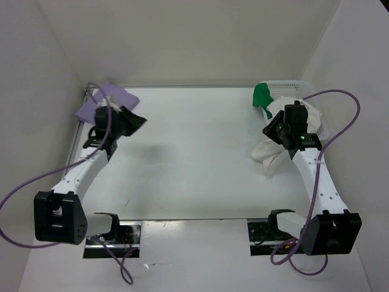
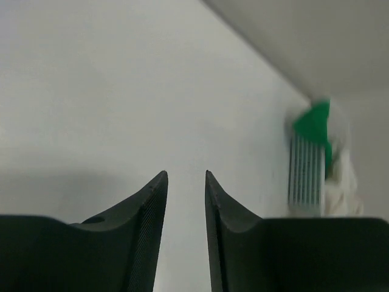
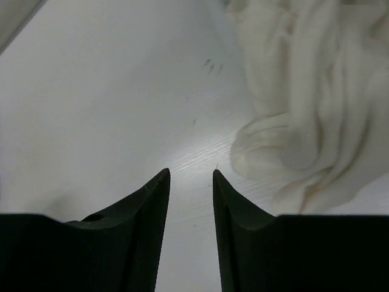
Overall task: Fold and stack the t-shirts
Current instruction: Grab crumpled tshirt from bin with the right arm, then move the tshirt to the center of the board, then flatten out the tshirt
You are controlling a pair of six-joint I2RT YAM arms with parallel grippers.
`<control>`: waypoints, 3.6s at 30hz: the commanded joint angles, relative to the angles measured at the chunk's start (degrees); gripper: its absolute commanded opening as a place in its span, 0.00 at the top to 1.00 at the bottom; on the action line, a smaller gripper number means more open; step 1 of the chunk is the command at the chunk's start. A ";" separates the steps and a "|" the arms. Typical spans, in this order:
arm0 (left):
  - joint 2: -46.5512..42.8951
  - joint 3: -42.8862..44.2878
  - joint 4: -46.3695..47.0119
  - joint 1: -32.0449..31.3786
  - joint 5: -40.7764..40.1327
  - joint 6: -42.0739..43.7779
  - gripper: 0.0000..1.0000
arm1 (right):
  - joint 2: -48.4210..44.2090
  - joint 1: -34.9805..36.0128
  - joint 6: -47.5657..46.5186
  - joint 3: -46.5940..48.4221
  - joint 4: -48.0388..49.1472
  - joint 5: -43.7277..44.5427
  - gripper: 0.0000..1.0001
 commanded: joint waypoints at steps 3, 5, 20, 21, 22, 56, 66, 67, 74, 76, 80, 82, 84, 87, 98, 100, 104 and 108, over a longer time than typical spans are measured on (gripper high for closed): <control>2.85 0.91 -4.26 -17.82 7.73 5.19 0.53 | 1.40 -3.93 -0.66 5.68 -4.16 13.80 0.45; 2.85 0.91 -4.26 -24.85 7.75 5.20 0.51 | 3.94 -6.38 -2.06 7.70 -4.16 17.14 0.35; 2.15 -0.93 -3.64 -35.16 6.08 7.92 0.44 | 17.32 -11.14 -2.95 10.44 6.02 14.27 0.65; 2.76 -0.93 -4.25 -35.16 6.78 7.92 0.44 | 16.18 -11.14 -2.95 10.43 6.91 14.25 0.74; 3.29 -0.32 -4.26 -35.16 7.66 7.92 0.43 | 15.65 -11.14 -2.17 10.43 6.92 14.25 0.83; 4.62 6.45 -9.42 1.15 13.31 4.92 0.32 | 9.41 5.40 7.08 17.13 9.21 -25.02 0.49; -0.47 -2.32 -24.47 -3.96 -2.79 16.11 0.30 | 6.33 18.89 4.43 -5.46 7.44 -16.26 0.94; -1.70 -3.90 -25.17 -3.96 -1.92 12.62 0.30 | 6.33 24.05 6.00 -6.78 8.14 -15.55 0.96; -10.25 -16.83 -20.87 0.79 -1.21 -2.36 0.25 | 10.11 34.29 9.26 -12.25 11.05 -10.54 0.63; -8.41 -17.36 -18.68 0.79 -2.09 -1.75 0.24 | 10.80 34.30 8.57 -12.25 11.05 -10.01 0.56; -6.12 -17.89 -15.52 0.79 -4.72 -0.52 0.26 | 13.44 34.82 6.02 -10.23 10.43 -10.01 0.48; -5.07 -17.89 -13.14 0.79 -5.34 -0.52 0.26 | 14.05 34.83 5.32 -8.13 9.03 -8.88 0.46; -1.92 -17.89 -11.56 0.79 -5.34 0.19 0.26 | 14.06 35.44 4.69 -6.63 7.98 -7.55 0.43; 5.30 -15.53 -12.77 0.79 -5.52 2.73 0.28 | 15.89 35.44 2.85 -5.30 7.36 -6.23 0.39; 5.05 -14.91 -10.85 -2.20 -5.87 1.68 0.67 | 22.05 36.58 2.67 -1.79 8.14 -7.11 0.45; 4.44 -14.30 -10.85 -2.20 -5.25 1.68 0.79 | 23.54 36.58 2.67 -0.48 9.28 -7.11 0.52; 1.63 -11.23 -12.25 -2.20 -3.33 2.21 0.92 | 24.26 36.58 2.15 2.95 8.06 -2.72 0.89; -3.55 -6.31 -15.23 -2.20 -0.87 3.43 0.99 | 20.06 36.58 1.10 7.87 3.33 -1.48 1.00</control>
